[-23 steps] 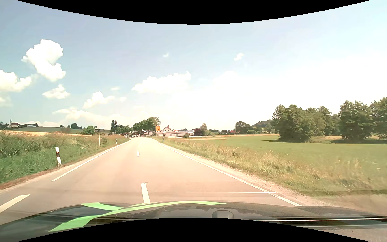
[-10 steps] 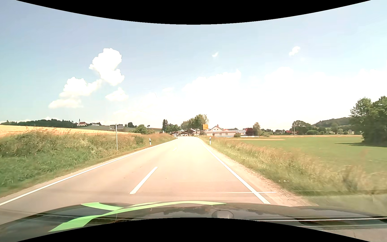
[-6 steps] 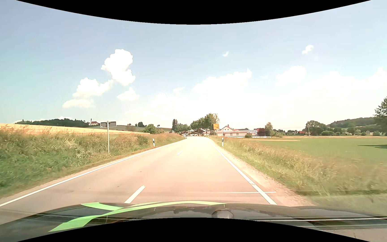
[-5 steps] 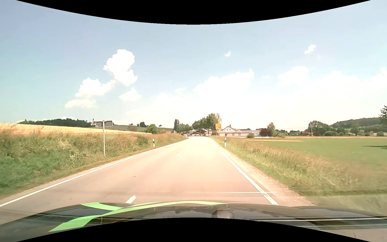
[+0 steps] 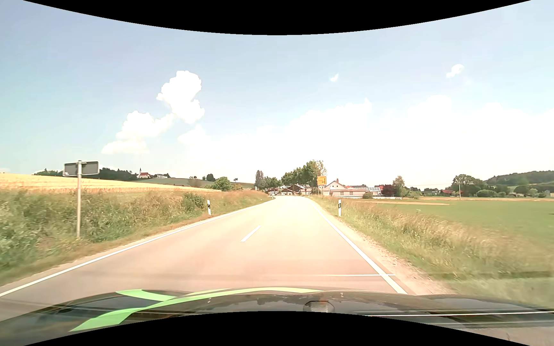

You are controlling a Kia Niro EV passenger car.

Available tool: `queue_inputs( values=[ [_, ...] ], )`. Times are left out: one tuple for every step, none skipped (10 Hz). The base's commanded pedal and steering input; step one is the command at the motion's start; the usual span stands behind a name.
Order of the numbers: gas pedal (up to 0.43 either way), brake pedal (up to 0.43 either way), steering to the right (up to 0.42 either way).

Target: Follow the waypoints while adhering to traffic rules and regulations

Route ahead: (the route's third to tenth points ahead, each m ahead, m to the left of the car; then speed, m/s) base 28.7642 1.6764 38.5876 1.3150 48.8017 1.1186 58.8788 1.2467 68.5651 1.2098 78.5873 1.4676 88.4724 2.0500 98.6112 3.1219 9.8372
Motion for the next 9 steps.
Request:
queue_inputs(
  values=[
    [0.358, 0.0, 0.011],
    [0.37, 0.0, 0.009],
    [0.37, 0.0, 0.005],
    [0.378, 0.0, 0.002],
    [0.378, 0.0, 0.0],
    [0.378, 0.0, 0.0],
    [0.378, 0.0, 0.0],
    [0.378, 0.0, 0.0],
    [0.378, 0.0, 0.0]
  ],
)
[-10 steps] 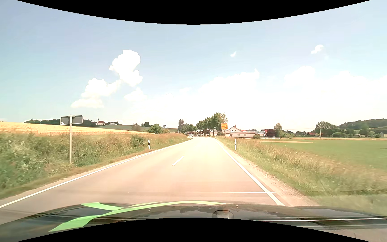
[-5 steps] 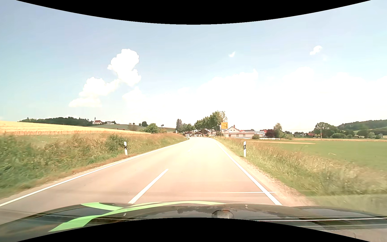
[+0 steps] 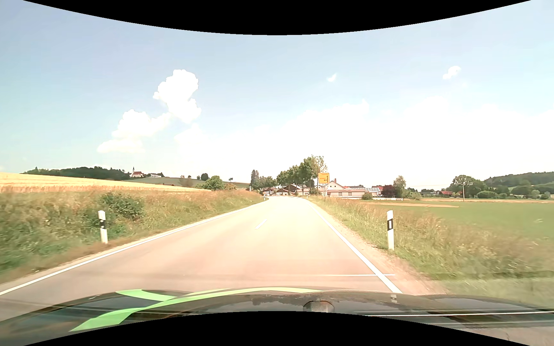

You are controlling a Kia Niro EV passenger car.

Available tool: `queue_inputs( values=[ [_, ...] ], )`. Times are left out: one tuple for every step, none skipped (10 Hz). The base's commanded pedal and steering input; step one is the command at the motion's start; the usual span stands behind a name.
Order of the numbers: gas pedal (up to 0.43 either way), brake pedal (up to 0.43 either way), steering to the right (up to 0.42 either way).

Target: Follow the waypoints while adhering to traffic rules and regulations

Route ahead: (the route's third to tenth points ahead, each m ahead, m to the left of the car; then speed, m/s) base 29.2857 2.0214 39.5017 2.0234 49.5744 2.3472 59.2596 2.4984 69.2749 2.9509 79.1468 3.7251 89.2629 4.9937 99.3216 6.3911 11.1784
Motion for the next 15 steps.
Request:
queue_inputs(
  values=[
    [0.39, 0.0, 0.0],
    [0.39, 0.0, 0.0],
    [0.39, 0.0, 0.0],
    [0.39, 0.0, 0.0],
    [0.39, 0.0, 0.0],
    [0.39, 0.0, 0.0],
    [0.39, 0.0, 0.001],
    [0.39, 0.0, 0.0],
    [0.39, 0.0, 0.0],
    [0.39, 0.0, 0.0],
    [0.39, 0.0, 0.0],
    [0.39, 0.0, 0.0],
    [0.378, 0.0, 0.0],
    [0.378, 0.0, 0.0],
    [0.35, 0.0, 0.0]
  ],
)
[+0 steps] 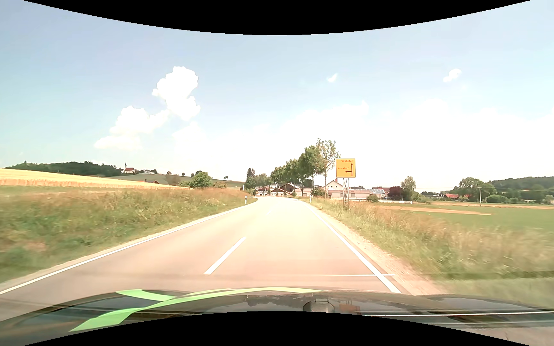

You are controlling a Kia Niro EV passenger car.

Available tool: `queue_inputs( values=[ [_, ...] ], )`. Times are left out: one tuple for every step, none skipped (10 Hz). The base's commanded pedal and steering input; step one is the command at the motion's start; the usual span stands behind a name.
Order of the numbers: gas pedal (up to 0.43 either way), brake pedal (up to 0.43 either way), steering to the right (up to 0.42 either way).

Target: Follow the waypoints while adhering to traffic rules and regulations

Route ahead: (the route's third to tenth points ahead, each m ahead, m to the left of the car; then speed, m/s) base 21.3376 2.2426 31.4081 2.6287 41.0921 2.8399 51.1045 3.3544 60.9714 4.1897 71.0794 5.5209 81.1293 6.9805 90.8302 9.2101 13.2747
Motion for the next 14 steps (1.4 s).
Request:
queue_inputs(
  values=[
    [0.319, 0.0, 0.0],
    [0.311, 0.0, 0.0],
    [0.311, 0.0, 0.0],
    [0.311, 0.0, -0.003],
    [0.311, 0.0, -0.008],
    [0.311, 0.0, -0.008],
    [0.311, 0.0, -0.008],
    [0.287, 0.0, -0.008],
    [0.28, 0.0, -0.007],
    [0.28, 0.0, -0.008],
    [0.28, 0.0, -0.008],
    [0.28, 0.0, -0.009],
    [0.28, 0.0, -0.011],
    [0.28, 0.0, -0.011]
  ],
)
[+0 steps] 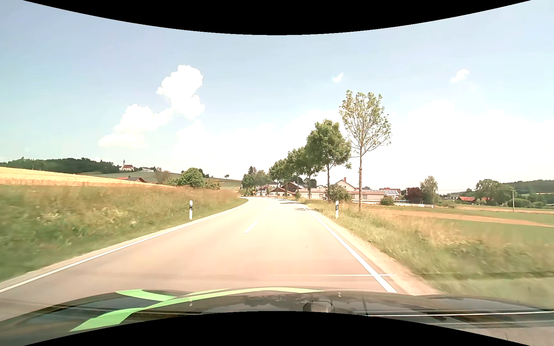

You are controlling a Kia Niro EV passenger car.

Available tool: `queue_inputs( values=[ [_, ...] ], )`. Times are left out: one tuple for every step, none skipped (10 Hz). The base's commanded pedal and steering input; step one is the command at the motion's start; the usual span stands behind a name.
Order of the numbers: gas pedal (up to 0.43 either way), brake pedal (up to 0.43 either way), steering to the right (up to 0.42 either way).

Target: Follow the waypoints while adhering to traffic rules and regulations

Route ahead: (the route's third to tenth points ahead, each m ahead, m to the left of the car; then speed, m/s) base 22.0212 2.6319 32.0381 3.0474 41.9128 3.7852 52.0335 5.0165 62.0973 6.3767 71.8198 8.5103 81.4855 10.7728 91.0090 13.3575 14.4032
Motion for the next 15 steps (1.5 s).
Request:
queue_inputs(
  values=[
    [0.28, 0.0, -0.013],
    [0.268, 0.0, -0.014],
    [0.248, 0.0, -0.014],
    [0.248, 0.0, -0.014],
    [0.248, 0.0, -0.013],
    [0.248, 0.0, -0.013],
    [0.248, 0.0, -0.013],
    [0.26, 0.0, -0.013],
    [0.26, 0.0, -0.012],
    [0.26, 0.0, -0.011],
    [0.26, 0.0, -0.01],
    [0.268, 0.0, -0.01],
    [0.268, 0.0, -0.01],
    [0.268, 0.0, -0.01],
    [0.268, 0.0, -0.011]
  ],
)
